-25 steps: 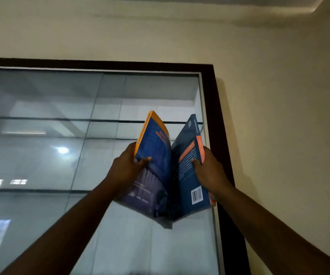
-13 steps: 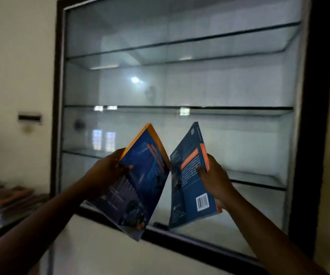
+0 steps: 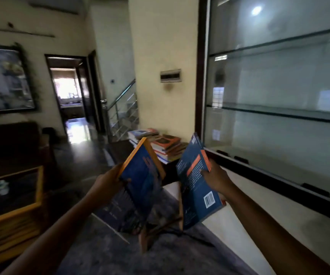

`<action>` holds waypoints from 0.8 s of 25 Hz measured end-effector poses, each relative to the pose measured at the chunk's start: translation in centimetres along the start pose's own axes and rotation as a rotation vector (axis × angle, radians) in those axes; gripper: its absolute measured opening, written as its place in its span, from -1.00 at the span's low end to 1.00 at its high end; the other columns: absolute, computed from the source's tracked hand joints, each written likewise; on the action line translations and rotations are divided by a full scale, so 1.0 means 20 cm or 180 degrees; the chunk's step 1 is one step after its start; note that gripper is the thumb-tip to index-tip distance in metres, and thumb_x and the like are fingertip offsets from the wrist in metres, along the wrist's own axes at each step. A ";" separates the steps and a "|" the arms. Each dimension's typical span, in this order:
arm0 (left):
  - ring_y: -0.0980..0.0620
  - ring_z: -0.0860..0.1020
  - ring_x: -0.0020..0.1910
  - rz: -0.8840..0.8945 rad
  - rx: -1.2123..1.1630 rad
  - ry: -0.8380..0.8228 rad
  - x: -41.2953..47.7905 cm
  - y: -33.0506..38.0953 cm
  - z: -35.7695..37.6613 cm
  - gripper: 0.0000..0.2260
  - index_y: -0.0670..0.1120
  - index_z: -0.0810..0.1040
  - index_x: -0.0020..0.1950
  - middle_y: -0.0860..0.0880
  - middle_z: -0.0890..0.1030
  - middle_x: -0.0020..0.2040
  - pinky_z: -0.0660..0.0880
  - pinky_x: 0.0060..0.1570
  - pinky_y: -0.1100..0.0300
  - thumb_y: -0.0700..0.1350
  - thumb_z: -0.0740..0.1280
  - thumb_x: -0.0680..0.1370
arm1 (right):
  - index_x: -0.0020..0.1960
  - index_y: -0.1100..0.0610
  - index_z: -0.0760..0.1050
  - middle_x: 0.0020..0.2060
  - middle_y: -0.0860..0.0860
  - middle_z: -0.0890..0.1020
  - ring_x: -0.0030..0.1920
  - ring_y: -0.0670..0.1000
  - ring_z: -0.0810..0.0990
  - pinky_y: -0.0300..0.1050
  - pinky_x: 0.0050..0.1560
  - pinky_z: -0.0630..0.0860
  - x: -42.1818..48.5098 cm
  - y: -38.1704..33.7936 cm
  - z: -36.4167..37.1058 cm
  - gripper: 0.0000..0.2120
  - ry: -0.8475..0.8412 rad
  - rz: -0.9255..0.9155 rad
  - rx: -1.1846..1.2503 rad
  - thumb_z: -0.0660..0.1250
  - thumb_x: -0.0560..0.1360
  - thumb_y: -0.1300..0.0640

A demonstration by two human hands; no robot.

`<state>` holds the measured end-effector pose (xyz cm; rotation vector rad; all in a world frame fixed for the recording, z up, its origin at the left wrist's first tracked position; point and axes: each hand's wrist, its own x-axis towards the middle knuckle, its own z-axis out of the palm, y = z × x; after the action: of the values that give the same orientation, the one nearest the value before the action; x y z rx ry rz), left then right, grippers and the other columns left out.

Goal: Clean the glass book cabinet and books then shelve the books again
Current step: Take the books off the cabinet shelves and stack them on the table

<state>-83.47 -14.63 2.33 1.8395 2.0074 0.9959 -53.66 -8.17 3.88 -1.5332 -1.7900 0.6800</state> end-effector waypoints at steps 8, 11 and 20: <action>-0.14 0.56 0.14 -0.1208 -0.0174 0.0650 -0.11 -1.18 -0.48 -0.51 -0.06 0.41 0.35 -0.12 0.61 0.12 0.45 0.05 0.11 -0.06 0.43 0.46 | 0.36 0.22 0.30 0.26 0.19 0.48 0.23 0.20 0.47 -0.10 0.08 0.38 0.44 -0.51 1.24 -0.60 -0.1109 -0.0513 -0.0293 0.24 0.56 0.17; -0.05 0.57 0.10 -0.1437 -0.0345 0.0828 0.03 -1.57 -0.55 -0.48 -0.03 0.45 0.25 -0.02 0.61 0.08 0.48 0.14 -0.03 0.16 0.39 0.37 | 0.42 0.16 0.26 0.32 0.15 0.44 0.31 0.15 0.42 -0.16 0.16 0.35 0.66 -0.65 1.62 -0.53 -0.1402 -0.0995 -0.0375 0.27 0.55 0.18; 0.06 0.59 0.10 -0.1619 -0.1087 0.1037 0.84 -2.14 -0.70 -0.42 0.07 0.41 0.32 0.00 0.62 0.13 0.51 0.16 -0.04 0.20 0.43 0.35 | 0.44 0.02 0.24 0.24 0.11 0.54 0.20 0.12 0.52 -0.09 0.12 0.45 1.58 -1.08 2.38 -0.53 -0.1858 -0.1566 -0.0712 0.25 0.56 0.12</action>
<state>-128.35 -2.07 -9.61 0.9709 2.1466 1.4190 -106.63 20.97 -5.12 -0.9979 -2.6344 0.7391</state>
